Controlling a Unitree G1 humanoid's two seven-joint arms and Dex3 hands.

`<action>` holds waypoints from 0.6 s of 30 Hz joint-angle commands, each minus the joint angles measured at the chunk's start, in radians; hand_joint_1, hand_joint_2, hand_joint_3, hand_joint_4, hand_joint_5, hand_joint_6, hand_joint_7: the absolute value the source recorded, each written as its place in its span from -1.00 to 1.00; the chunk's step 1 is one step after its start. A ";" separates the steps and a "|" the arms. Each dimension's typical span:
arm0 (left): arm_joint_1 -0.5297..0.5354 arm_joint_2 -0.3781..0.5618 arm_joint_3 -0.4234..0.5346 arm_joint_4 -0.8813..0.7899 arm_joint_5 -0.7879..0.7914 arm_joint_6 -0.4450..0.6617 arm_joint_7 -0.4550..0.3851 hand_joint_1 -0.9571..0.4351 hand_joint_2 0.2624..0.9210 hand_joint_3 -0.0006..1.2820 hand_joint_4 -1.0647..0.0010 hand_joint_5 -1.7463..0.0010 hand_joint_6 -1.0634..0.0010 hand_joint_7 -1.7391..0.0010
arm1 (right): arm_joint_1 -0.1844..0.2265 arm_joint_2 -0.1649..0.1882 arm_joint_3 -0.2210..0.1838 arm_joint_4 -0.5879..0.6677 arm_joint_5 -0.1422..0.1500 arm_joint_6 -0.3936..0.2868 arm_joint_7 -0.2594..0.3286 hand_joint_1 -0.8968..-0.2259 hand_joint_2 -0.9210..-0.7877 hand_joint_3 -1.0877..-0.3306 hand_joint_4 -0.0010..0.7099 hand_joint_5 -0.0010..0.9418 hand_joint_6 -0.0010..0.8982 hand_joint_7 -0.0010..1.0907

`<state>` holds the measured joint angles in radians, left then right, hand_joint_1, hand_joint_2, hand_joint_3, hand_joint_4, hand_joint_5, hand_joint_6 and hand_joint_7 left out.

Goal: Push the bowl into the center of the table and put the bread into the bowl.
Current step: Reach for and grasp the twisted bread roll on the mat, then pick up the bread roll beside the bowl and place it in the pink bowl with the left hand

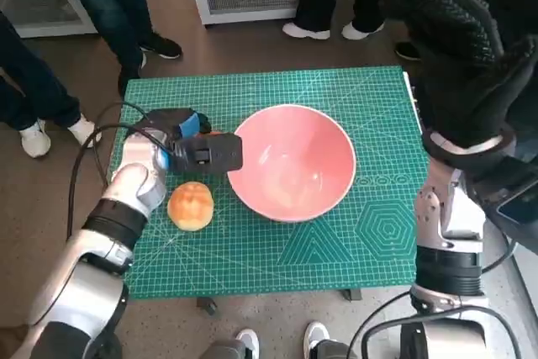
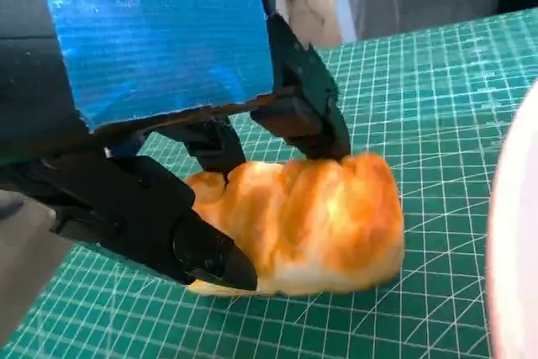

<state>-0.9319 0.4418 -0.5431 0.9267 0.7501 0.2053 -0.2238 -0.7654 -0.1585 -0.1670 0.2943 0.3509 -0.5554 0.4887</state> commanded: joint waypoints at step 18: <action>-0.006 0.035 -0.001 0.029 0.023 -0.083 0.079 0.38 0.98 -0.90 -0.32 -0.39 -0.21 -0.26 | 0.018 -0.006 -0.005 0.002 0.005 0.006 0.002 -0.33 -1.00 -0.06 -0.13 -0.99 -0.47 -0.33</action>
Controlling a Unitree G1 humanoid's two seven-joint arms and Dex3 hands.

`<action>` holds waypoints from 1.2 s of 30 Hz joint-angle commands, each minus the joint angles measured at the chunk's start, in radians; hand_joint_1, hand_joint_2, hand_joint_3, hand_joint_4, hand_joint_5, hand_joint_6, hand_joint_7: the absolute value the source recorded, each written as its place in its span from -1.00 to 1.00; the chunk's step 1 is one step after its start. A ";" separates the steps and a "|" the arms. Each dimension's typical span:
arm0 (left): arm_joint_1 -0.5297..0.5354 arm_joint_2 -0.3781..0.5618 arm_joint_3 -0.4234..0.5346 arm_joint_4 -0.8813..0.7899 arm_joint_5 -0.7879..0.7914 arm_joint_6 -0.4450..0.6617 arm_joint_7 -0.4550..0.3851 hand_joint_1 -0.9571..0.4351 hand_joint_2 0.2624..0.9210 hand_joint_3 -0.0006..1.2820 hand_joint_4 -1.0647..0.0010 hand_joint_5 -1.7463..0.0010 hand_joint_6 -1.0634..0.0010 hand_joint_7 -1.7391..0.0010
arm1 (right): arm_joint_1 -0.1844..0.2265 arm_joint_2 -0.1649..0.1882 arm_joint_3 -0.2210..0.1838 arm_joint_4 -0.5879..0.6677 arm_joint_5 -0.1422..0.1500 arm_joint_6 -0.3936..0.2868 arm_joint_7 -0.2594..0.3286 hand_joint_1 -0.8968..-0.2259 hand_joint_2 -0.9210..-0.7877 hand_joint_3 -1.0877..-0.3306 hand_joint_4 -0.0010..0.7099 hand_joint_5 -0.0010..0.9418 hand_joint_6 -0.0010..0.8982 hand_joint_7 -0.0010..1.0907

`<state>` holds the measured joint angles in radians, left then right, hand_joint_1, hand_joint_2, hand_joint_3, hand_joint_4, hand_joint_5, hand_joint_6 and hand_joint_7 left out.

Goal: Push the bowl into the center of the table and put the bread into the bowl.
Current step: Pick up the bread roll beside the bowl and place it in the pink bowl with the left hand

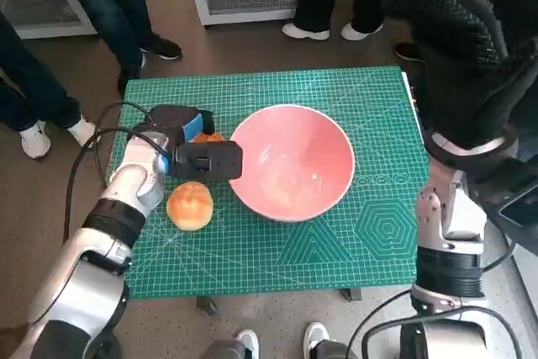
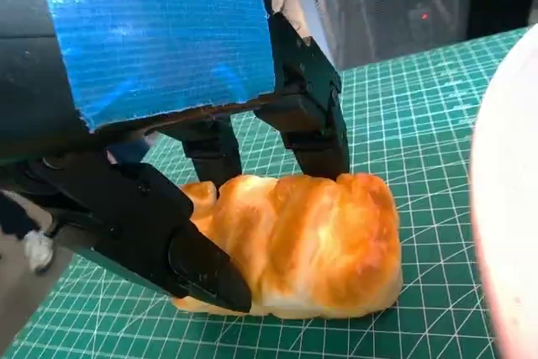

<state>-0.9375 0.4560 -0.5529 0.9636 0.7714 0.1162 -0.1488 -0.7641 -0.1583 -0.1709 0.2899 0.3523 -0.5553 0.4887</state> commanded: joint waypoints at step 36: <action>0.099 0.170 0.246 -0.758 -0.029 0.222 -0.199 0.38 0.96 -0.92 -0.38 -0.33 -0.27 -0.24 | -0.007 -0.014 0.003 0.044 -0.002 -0.015 0.019 -0.33 -1.00 -0.06 -0.12 -0.99 -0.48 -0.34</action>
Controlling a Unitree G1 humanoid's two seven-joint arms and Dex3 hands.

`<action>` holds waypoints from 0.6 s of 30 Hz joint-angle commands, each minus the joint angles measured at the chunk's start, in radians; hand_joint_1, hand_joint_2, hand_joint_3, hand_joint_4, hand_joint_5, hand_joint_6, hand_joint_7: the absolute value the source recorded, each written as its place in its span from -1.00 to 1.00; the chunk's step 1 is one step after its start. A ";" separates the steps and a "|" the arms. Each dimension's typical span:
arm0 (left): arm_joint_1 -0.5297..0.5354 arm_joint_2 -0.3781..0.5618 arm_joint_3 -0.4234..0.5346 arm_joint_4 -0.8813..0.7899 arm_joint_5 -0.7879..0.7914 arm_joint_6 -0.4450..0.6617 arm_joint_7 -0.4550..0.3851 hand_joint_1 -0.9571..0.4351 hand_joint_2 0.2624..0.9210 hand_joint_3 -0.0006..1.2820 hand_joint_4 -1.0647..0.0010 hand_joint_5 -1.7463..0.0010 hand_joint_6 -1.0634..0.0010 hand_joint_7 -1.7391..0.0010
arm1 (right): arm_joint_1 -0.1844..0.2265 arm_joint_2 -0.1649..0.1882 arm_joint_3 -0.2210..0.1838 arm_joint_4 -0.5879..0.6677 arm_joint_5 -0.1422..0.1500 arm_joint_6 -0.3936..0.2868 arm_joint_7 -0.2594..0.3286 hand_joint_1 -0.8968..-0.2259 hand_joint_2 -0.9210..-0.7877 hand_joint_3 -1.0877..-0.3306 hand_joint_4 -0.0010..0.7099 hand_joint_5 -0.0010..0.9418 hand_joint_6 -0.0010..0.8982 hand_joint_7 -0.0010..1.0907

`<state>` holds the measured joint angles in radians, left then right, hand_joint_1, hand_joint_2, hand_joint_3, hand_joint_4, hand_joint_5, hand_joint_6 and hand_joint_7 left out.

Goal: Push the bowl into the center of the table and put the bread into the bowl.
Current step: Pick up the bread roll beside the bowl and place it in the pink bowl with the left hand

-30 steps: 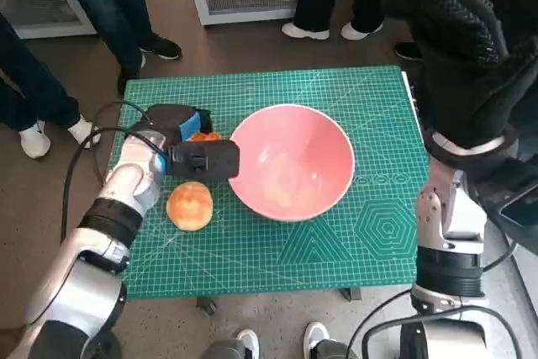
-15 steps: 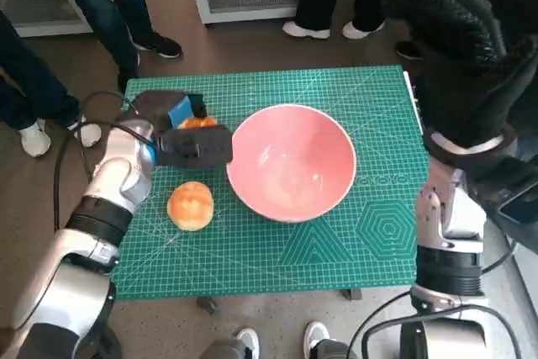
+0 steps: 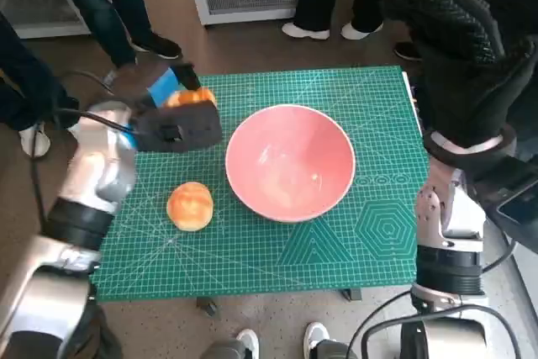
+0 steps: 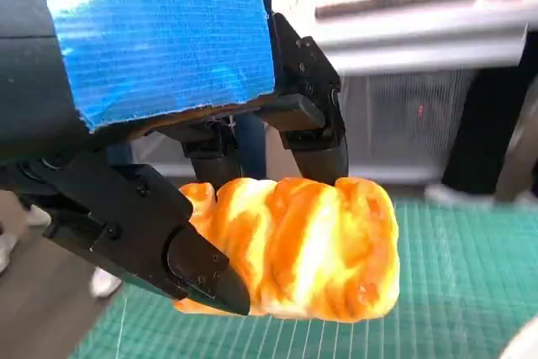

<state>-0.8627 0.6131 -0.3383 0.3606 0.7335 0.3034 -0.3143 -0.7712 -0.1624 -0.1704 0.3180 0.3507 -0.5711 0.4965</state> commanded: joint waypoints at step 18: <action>0.092 -0.056 0.064 -0.535 -0.010 -0.019 -0.058 0.38 0.92 -0.96 -0.49 -0.25 -0.38 -0.17 | -0.005 -0.009 0.004 0.019 0.004 0.000 0.018 -0.32 -1.00 -0.06 -0.11 -0.99 -0.47 -0.35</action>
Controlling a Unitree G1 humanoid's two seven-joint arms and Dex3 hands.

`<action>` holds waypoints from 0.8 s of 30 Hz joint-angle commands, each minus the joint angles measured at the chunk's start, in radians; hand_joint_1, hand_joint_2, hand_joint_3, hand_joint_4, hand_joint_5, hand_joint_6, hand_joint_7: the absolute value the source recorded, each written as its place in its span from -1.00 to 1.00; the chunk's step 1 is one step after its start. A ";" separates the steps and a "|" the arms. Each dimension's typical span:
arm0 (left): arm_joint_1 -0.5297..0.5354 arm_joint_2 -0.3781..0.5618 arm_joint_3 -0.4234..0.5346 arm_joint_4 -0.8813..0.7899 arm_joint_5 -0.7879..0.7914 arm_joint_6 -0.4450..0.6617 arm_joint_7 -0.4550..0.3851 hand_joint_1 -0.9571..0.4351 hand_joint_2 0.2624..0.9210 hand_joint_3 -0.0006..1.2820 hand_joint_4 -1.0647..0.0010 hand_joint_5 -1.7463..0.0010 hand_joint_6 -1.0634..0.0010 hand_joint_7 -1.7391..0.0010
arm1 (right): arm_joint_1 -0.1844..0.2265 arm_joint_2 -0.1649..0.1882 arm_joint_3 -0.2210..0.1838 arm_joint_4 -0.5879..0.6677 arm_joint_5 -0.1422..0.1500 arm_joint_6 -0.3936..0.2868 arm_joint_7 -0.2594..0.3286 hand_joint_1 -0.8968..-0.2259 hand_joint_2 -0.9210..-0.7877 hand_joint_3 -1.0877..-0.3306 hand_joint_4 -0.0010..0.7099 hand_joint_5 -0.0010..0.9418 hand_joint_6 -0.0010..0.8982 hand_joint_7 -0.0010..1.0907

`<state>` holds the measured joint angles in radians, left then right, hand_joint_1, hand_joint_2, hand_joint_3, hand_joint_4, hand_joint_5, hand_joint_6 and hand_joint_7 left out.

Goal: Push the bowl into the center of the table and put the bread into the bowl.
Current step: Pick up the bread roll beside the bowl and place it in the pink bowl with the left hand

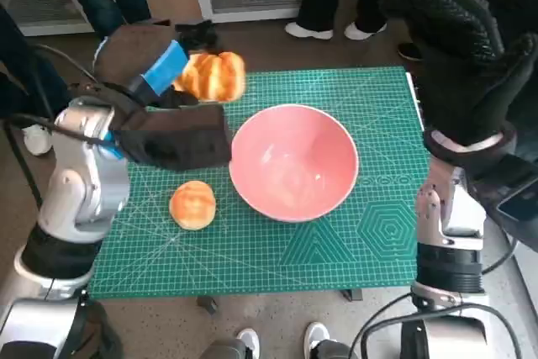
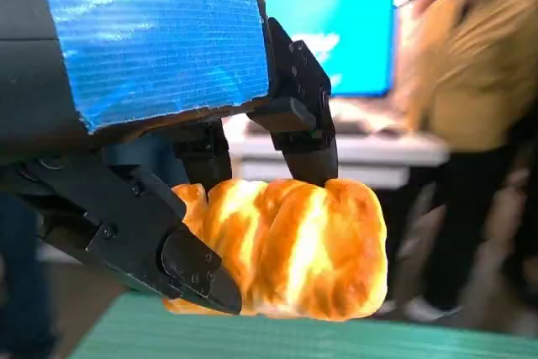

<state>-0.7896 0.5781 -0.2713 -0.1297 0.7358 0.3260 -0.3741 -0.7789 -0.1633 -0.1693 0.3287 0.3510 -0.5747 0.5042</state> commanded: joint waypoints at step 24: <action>-0.003 -0.151 -0.102 0.033 0.009 -0.143 -0.055 0.38 0.96 -0.97 -0.48 -0.30 -0.33 -0.16 | 0.013 -0.022 -0.003 -0.003 0.010 0.006 0.013 -0.34 -1.00 -0.06 -0.11 -0.99 -0.47 -0.36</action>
<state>-0.7736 0.4350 -0.3546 -0.1088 0.7237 0.1801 -0.4136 -0.7785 -0.1781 -0.1709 0.3267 0.3537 -0.5746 0.5081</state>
